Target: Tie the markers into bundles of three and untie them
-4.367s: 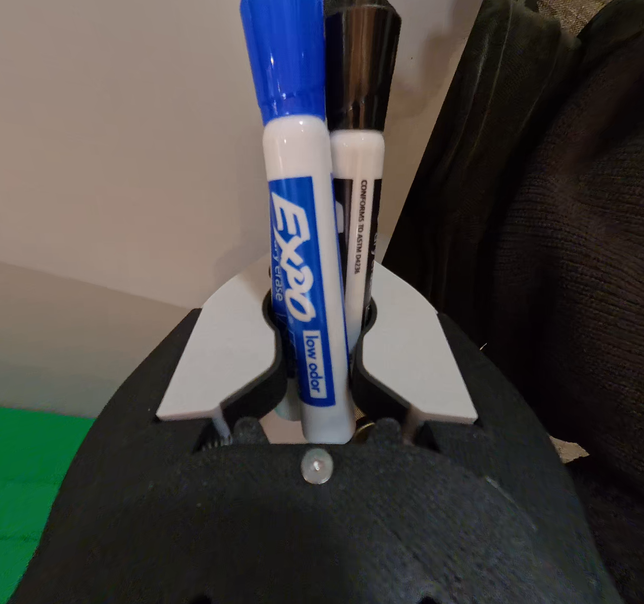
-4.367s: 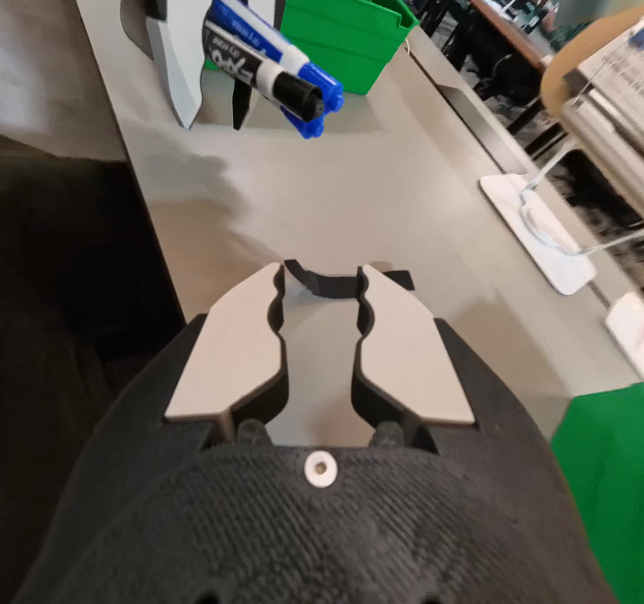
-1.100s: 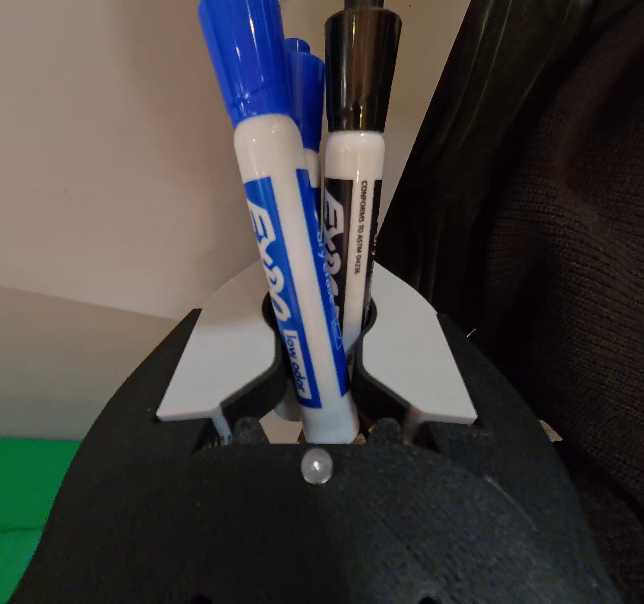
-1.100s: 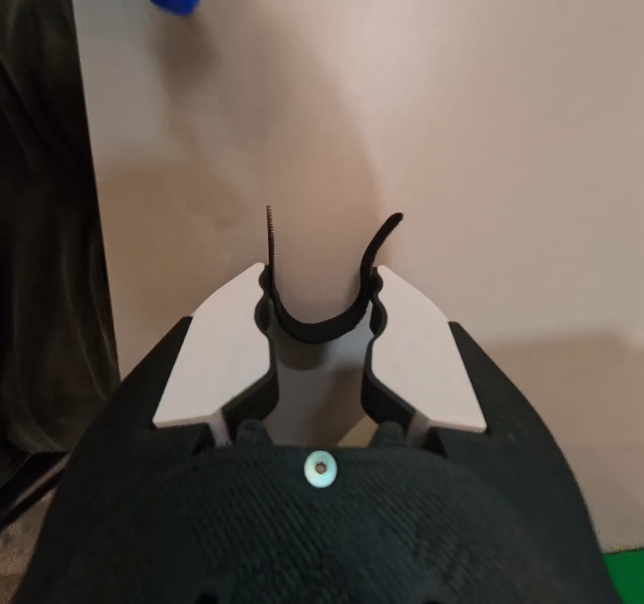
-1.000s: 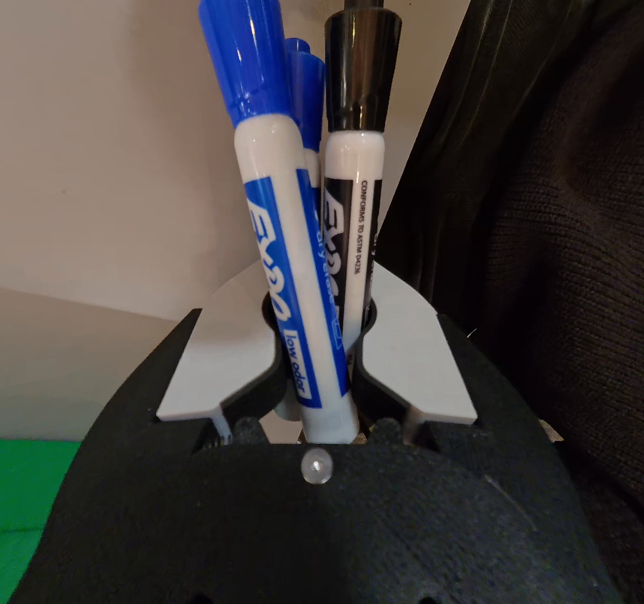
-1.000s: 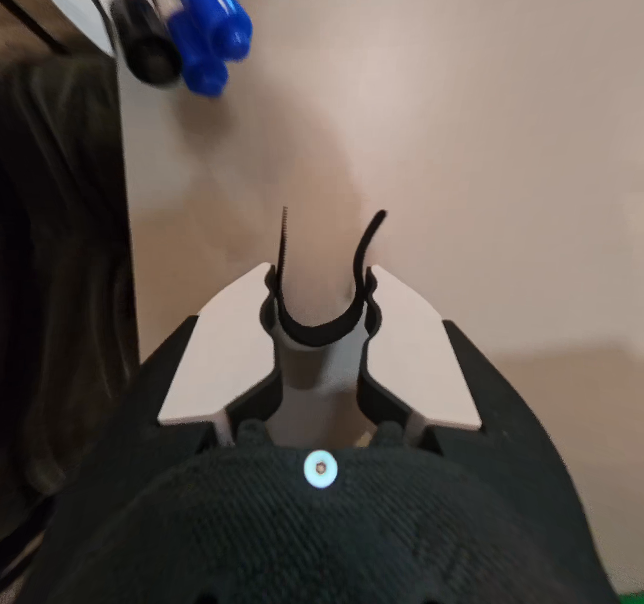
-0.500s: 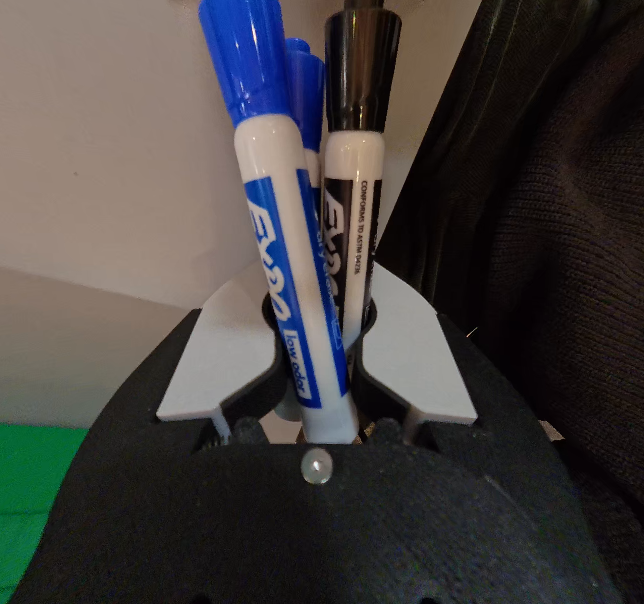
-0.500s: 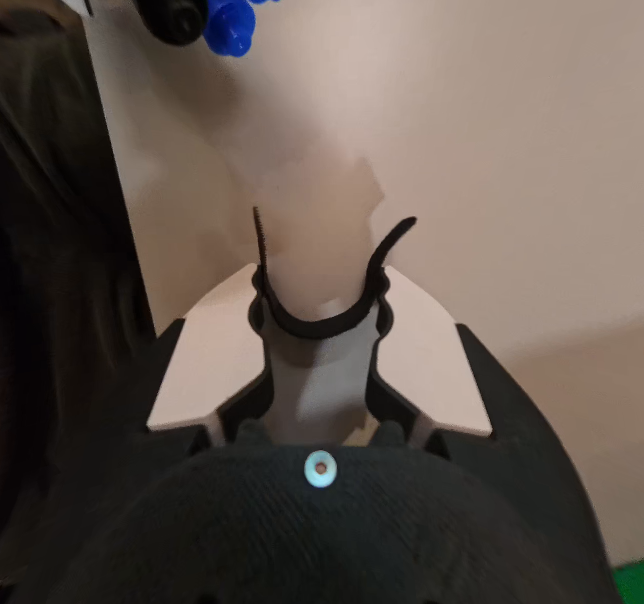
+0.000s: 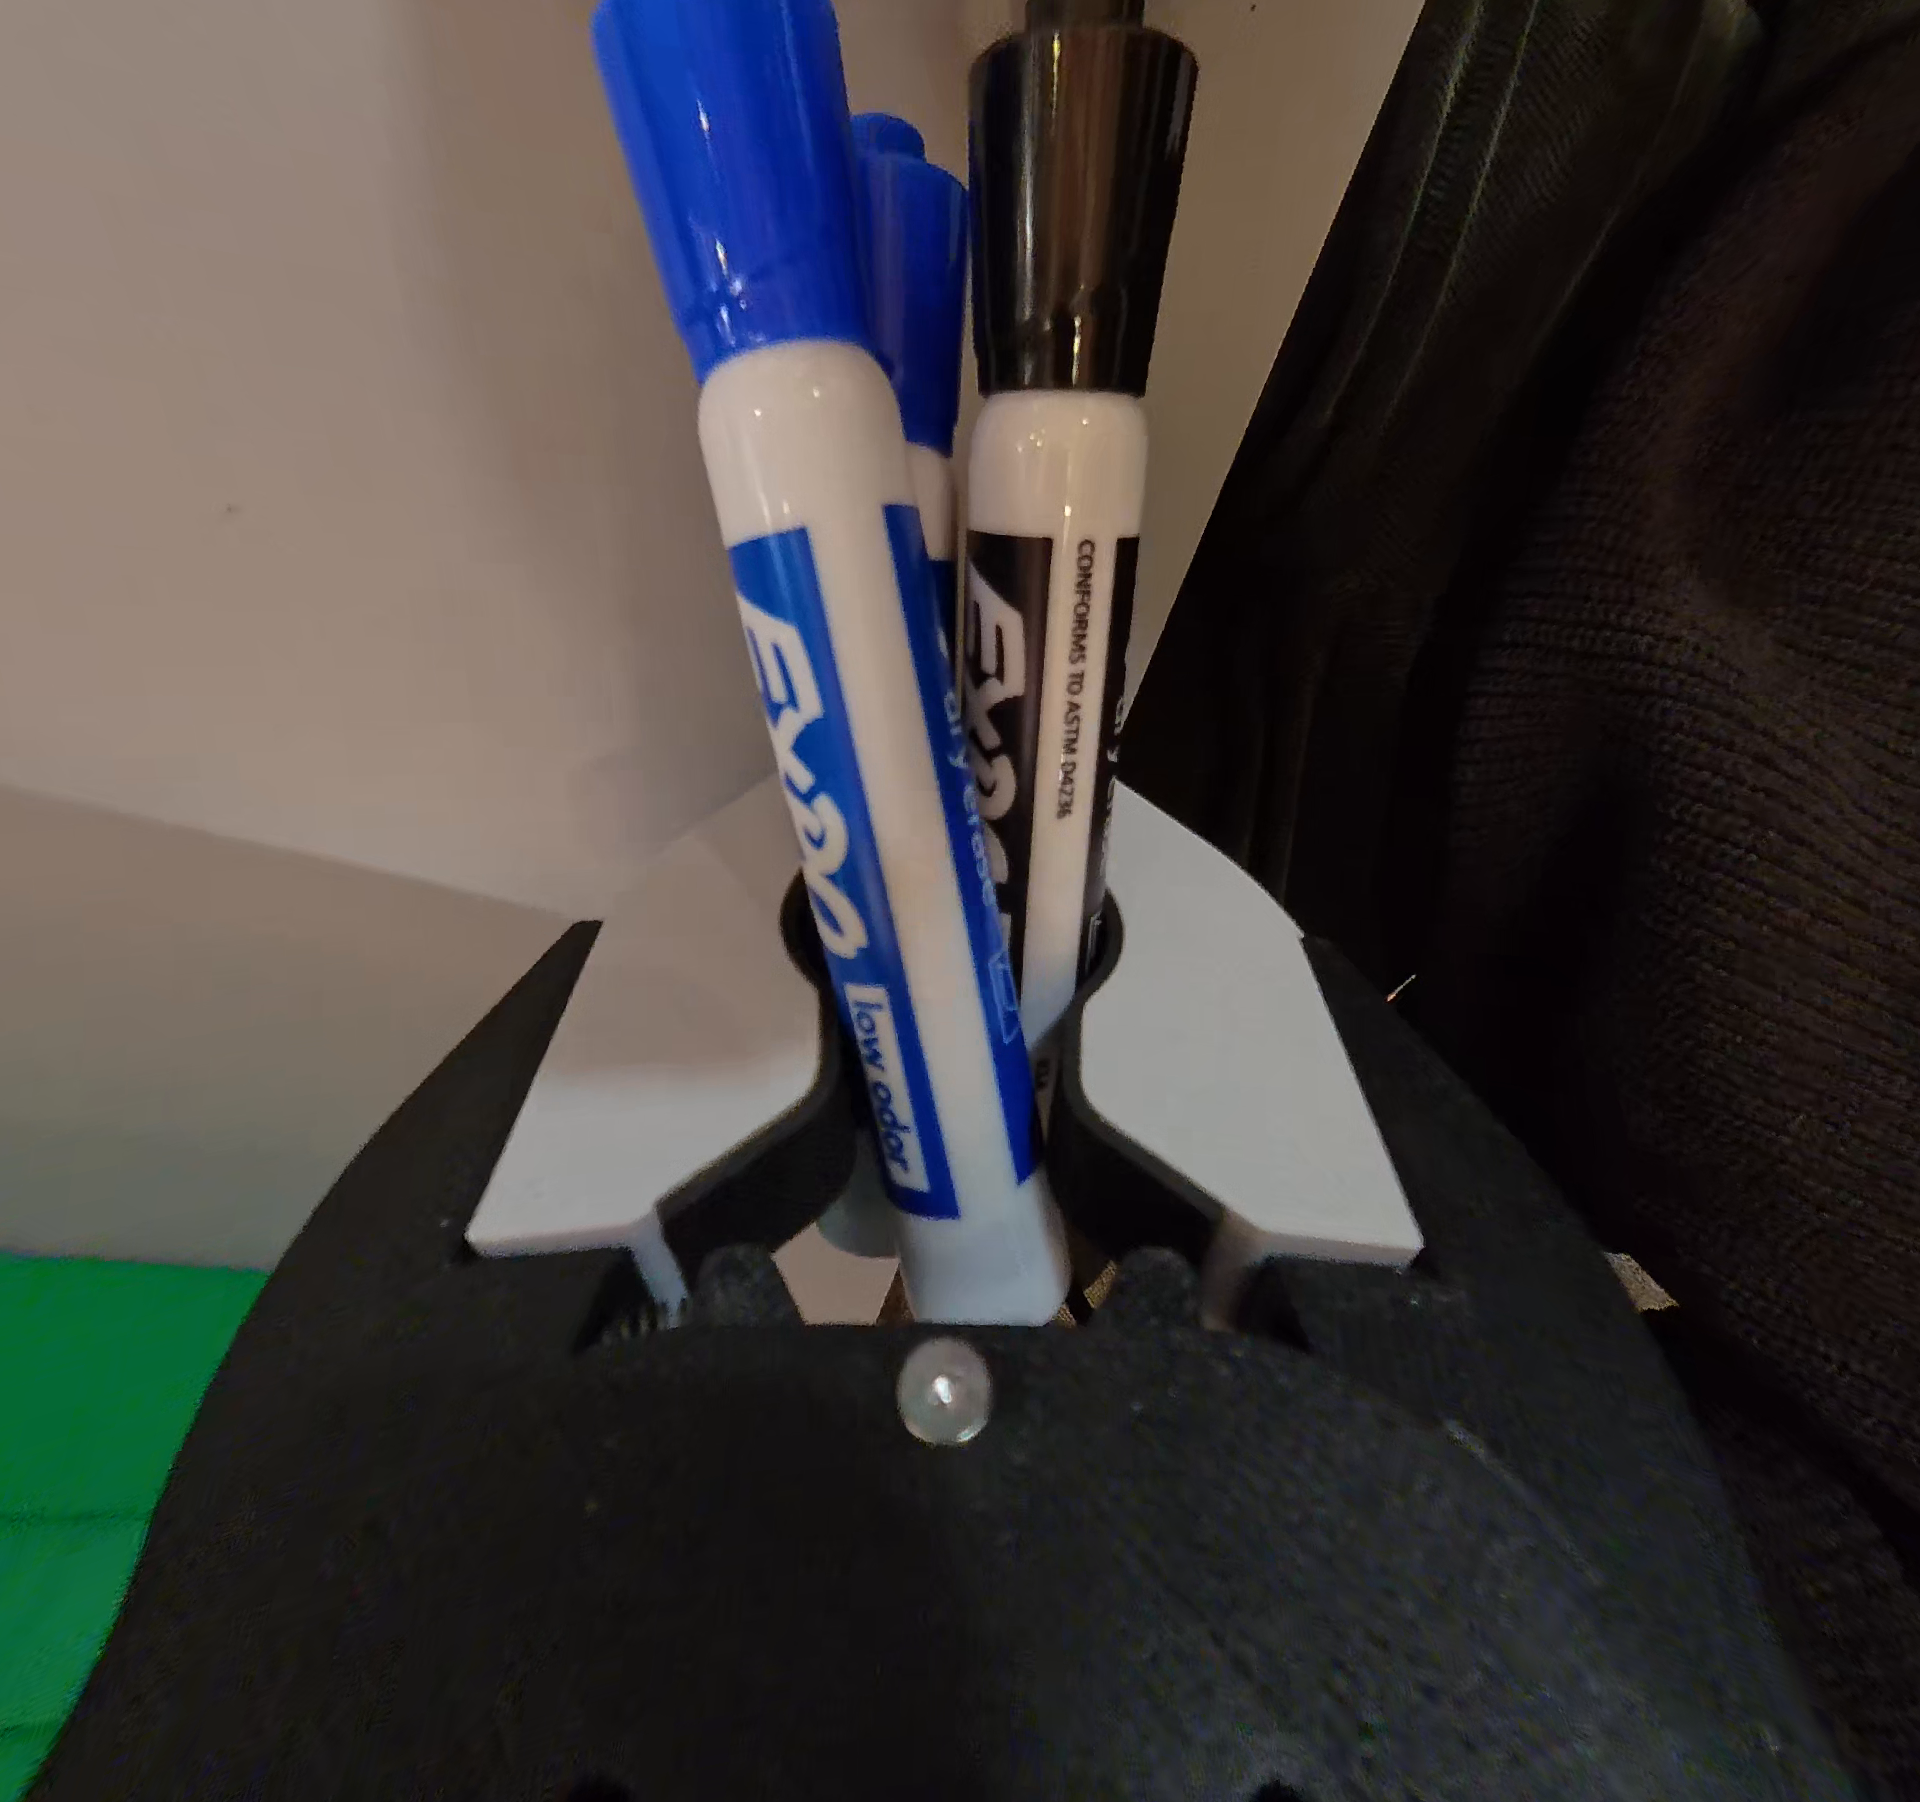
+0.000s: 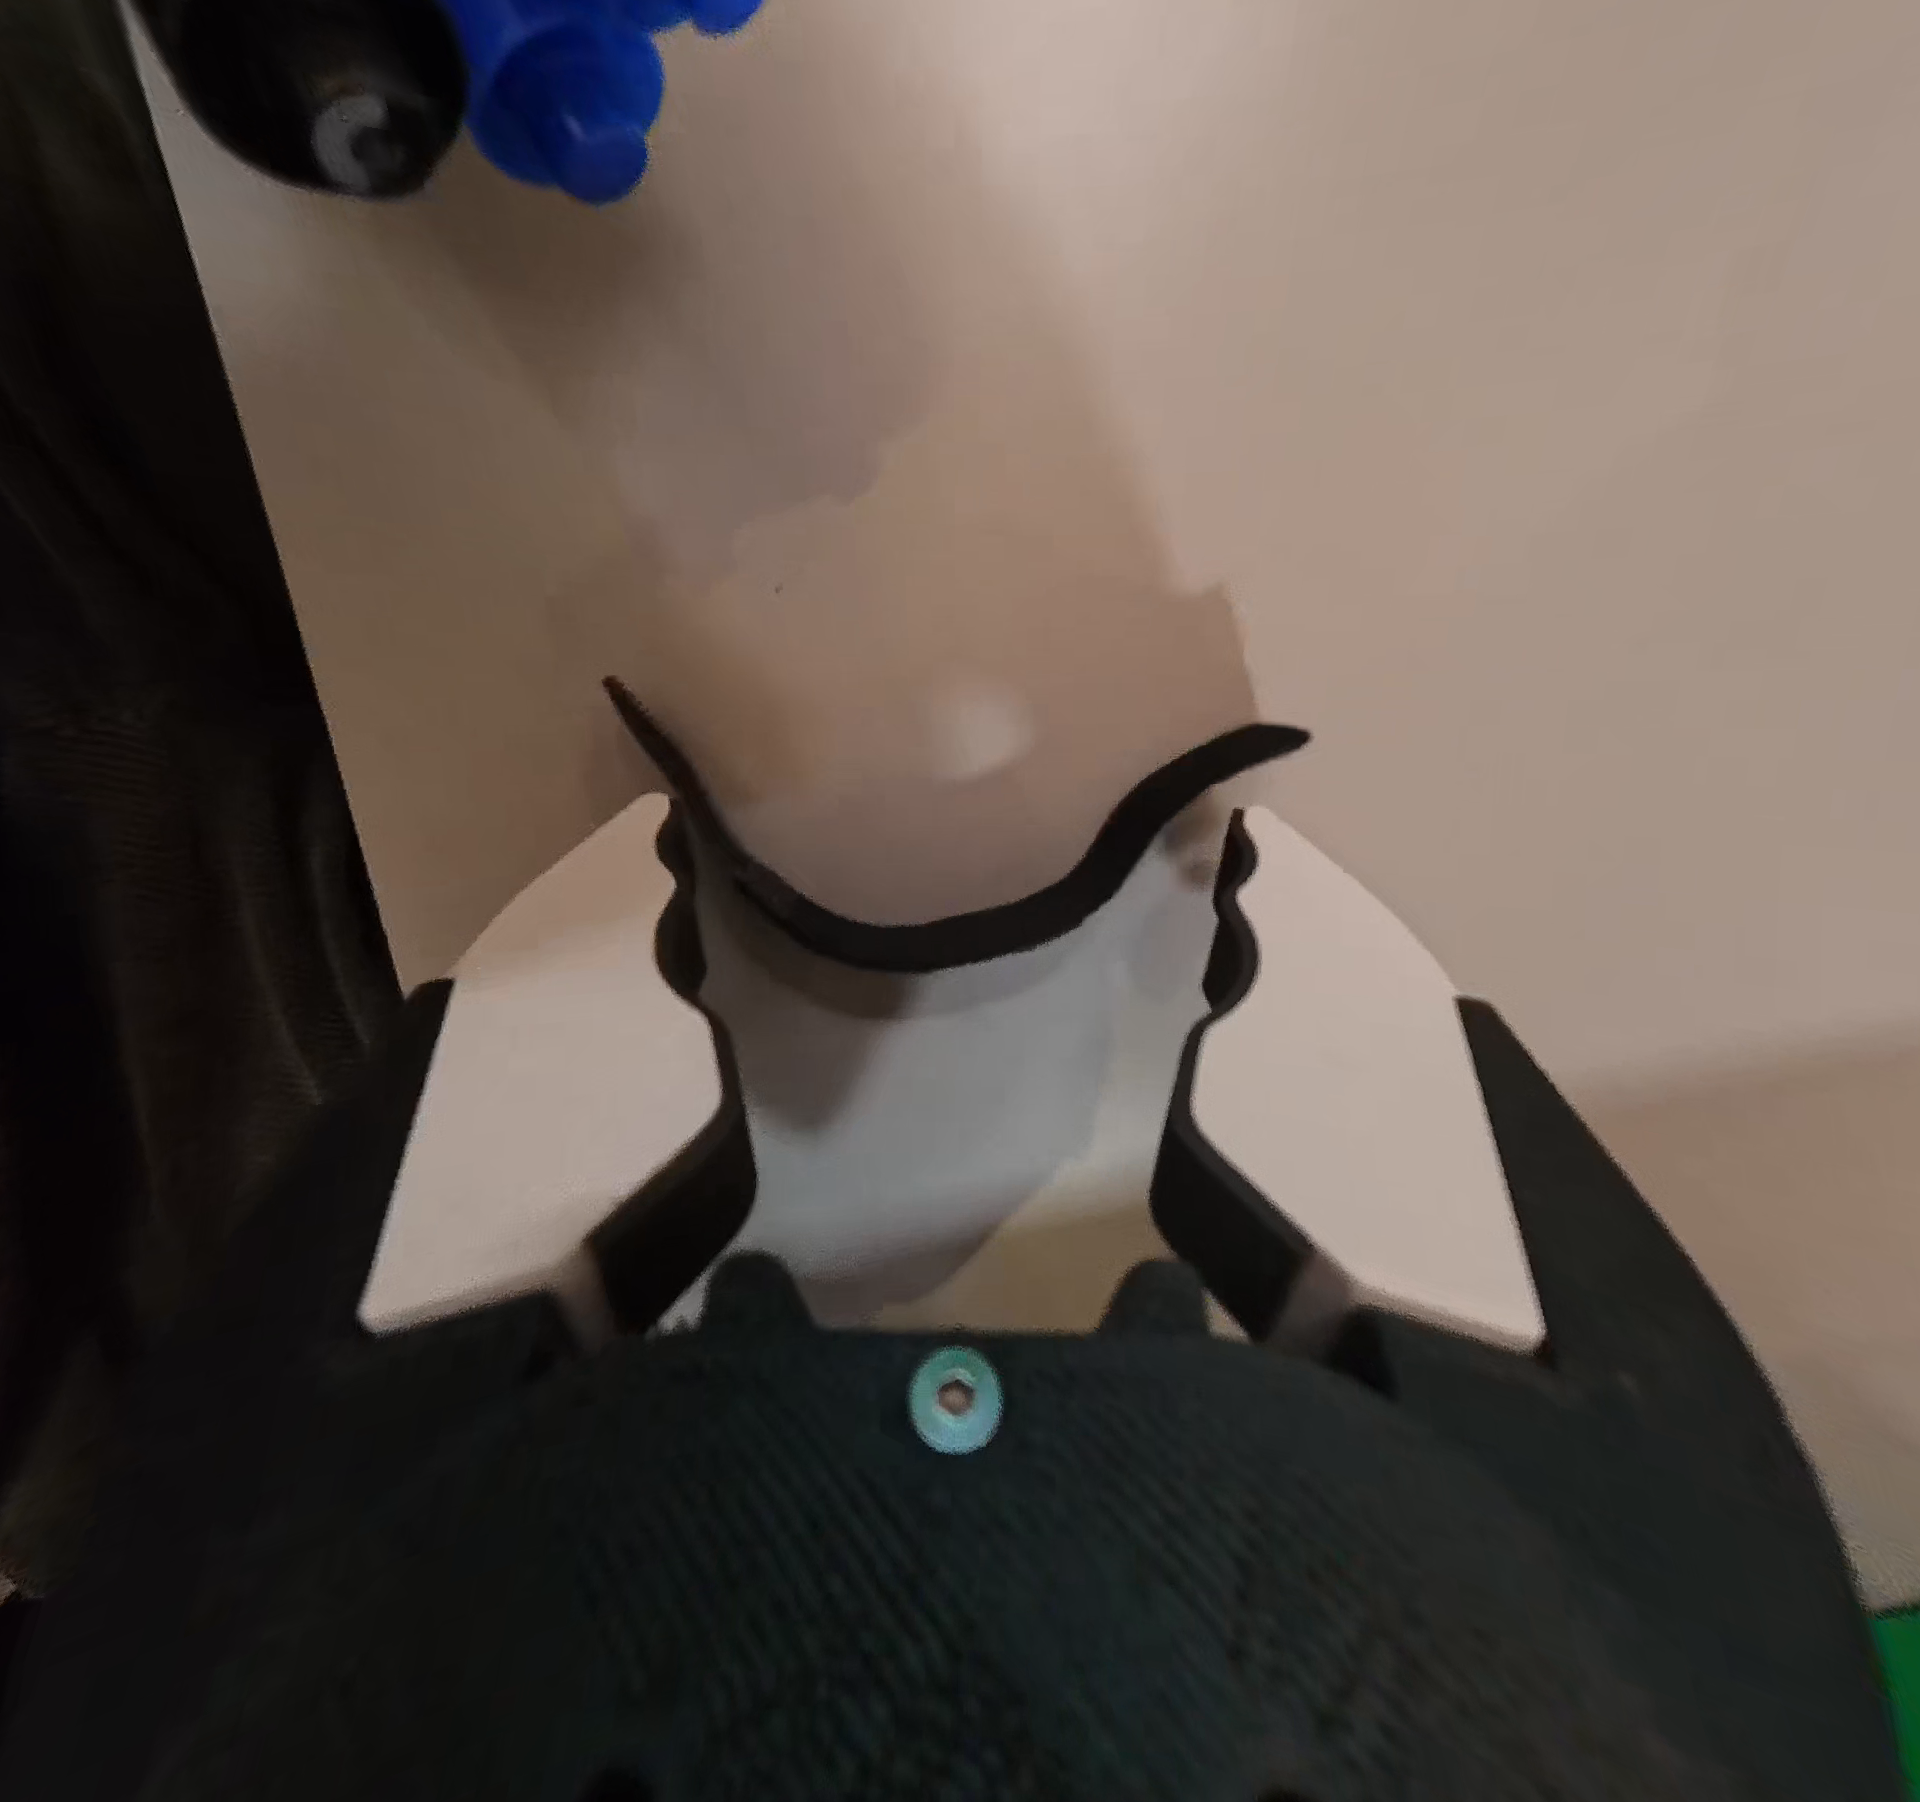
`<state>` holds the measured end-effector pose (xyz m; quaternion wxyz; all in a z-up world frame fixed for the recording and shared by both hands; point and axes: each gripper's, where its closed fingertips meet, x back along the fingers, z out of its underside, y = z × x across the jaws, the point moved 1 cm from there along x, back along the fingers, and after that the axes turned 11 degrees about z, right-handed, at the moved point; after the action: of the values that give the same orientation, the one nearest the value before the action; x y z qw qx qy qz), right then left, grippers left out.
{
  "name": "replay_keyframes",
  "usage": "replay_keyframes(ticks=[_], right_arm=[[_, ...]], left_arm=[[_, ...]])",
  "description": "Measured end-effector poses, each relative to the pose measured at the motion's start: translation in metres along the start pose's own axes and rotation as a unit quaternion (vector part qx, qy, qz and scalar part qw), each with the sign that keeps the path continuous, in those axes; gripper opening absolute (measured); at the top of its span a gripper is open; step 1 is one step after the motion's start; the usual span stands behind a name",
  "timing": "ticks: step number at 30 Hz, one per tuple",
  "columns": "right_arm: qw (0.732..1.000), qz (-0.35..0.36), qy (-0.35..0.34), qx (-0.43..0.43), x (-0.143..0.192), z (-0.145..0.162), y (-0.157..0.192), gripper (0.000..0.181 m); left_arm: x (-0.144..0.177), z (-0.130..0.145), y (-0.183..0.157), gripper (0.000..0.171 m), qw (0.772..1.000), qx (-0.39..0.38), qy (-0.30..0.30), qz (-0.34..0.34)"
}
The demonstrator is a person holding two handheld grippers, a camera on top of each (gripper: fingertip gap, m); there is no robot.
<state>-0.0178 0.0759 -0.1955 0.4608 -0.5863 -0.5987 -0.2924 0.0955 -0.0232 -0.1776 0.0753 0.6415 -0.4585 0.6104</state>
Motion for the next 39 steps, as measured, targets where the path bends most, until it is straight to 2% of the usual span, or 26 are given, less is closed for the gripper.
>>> replay_keyframes(ticks=[1,6,10,14,19,22,24,29,37,39], right_arm=[[1.000,-0.006,-0.003,-0.001,-0.001,-0.002,-0.001,0.099],[0.999,-0.048,0.003,-0.004,-0.010,-0.006,0.000,0.099],[0.999,-0.047,-0.010,0.002,-0.010,-0.010,0.001,0.073],[0.999,-0.043,-0.031,-0.001,-0.005,-0.009,0.008,0.060],[0.991,-0.044,-0.114,-0.048,0.010,-0.016,0.014,0.053],[0.975,-0.061,-0.186,-0.105,0.022,-0.025,0.017,0.054],[0.966,-0.076,-0.208,-0.136,0.025,-0.024,0.019,0.055],[0.976,-0.016,-0.178,-0.128,0.006,-0.007,0.018,0.059],[0.978,-0.001,-0.163,-0.127,0.000,-0.022,0.008,0.066],[0.980,-0.002,-0.160,-0.115,-0.001,-0.026,0.006,0.060]], left_arm=[[0.000,0.000,0.000,0.045,1.000,0.000,0.000,0.001],[-0.001,0.000,-0.001,0.045,1.000,0.000,0.002,0.001],[0.001,0.000,-0.002,0.045,1.000,-0.001,-0.002,0.003],[0.001,0.001,0.000,0.045,1.000,0.002,-0.003,0.005],[0.000,0.002,0.001,0.045,1.000,0.005,-0.002,0.005],[0.000,0.002,0.000,0.045,1.000,0.005,0.000,0.005],[-0.002,0.001,-0.001,0.045,1.000,0.004,0.002,0.004],[-0.005,0.000,-0.002,0.045,1.000,0.003,0.008,0.005],[0.003,0.003,0.001,0.045,1.000,0.011,-0.003,0.000],[0.006,0.004,0.002,0.045,1.000,0.013,-0.008,0.000]])
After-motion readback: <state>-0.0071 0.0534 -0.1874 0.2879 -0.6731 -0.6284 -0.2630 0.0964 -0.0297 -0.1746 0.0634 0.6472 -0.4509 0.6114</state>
